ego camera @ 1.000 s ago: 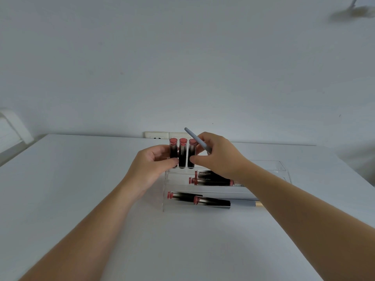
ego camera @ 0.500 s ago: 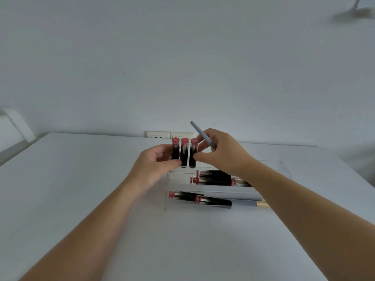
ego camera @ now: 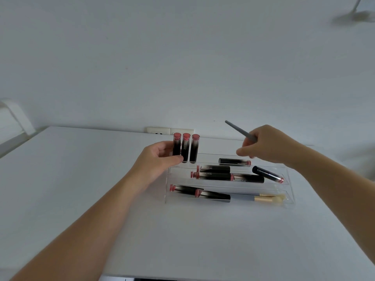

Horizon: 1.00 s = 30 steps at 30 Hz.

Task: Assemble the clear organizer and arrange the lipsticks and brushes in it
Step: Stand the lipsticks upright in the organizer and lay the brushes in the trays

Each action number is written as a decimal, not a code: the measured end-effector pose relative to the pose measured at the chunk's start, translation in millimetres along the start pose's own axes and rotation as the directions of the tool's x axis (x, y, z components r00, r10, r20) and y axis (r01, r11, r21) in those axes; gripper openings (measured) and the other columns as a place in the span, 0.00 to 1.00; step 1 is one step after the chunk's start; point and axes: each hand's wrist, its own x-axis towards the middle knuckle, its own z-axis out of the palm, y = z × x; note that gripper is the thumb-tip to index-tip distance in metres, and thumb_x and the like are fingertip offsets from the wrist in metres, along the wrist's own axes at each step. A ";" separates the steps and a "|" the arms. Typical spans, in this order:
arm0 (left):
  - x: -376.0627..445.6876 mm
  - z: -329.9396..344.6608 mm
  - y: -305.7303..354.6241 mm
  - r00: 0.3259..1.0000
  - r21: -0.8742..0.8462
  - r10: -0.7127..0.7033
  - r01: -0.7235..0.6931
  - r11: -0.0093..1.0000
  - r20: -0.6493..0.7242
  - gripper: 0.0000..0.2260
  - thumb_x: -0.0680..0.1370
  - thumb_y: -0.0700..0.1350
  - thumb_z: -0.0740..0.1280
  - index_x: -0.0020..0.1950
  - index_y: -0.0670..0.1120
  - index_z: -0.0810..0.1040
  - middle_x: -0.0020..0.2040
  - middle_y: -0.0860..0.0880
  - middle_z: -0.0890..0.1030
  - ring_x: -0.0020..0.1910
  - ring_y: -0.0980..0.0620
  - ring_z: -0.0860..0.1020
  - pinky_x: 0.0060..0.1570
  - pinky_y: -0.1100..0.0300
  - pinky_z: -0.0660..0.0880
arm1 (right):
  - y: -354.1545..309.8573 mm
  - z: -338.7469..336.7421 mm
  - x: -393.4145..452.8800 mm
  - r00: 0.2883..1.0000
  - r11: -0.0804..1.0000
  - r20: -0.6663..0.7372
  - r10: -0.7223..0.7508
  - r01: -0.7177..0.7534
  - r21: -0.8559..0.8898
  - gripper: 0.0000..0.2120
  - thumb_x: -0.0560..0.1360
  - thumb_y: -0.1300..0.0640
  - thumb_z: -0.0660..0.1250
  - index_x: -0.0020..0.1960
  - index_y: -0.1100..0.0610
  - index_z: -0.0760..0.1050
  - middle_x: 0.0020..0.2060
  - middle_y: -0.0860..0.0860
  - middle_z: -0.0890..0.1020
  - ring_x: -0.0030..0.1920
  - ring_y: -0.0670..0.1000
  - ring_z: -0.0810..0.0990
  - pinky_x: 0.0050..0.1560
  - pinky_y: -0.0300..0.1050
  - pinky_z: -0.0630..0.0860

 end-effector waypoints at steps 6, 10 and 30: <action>-1.7 0.7 0.0 1.000 -0.015 -0.011 0.011 1.000 0.003 0.19 0.64 0.54 0.76 0.55 0.60 0.85 0.51 0.56 0.87 0.53 0.58 0.84 0.56 0.60 0.74 | 3.4 4.6 -6.7 0.990 0.969 -0.037 0.137 -0.141 -0.205 0.30 0.63 0.27 0.71 0.37 0.56 0.80 0.28 0.48 0.82 0.32 0.49 0.80 0.36 0.47 0.76; -3.2 1.0 -0.2 1.000 -0.021 -0.012 0.012 1.000 0.005 0.20 0.65 0.54 0.76 0.57 0.57 0.85 0.52 0.56 0.87 0.53 0.58 0.84 0.56 0.60 0.74 | -8.4 14.4 -13.6 0.985 0.926 -0.063 0.163 -0.175 -0.335 0.36 0.59 0.20 0.64 0.36 0.55 0.76 0.29 0.48 0.80 0.33 0.50 0.79 0.32 0.44 0.71; -2.5 1.4 -1.4 1.000 -0.012 -0.016 0.016 1.000 0.010 0.19 0.66 0.54 0.76 0.57 0.57 0.84 0.52 0.56 0.87 0.53 0.59 0.84 0.58 0.59 0.74 | -13.1 20.7 -19.2 0.978 0.979 -0.122 0.166 -0.178 -0.097 0.26 0.62 0.30 0.75 0.41 0.53 0.79 0.31 0.49 0.83 0.31 0.50 0.83 0.34 0.44 0.76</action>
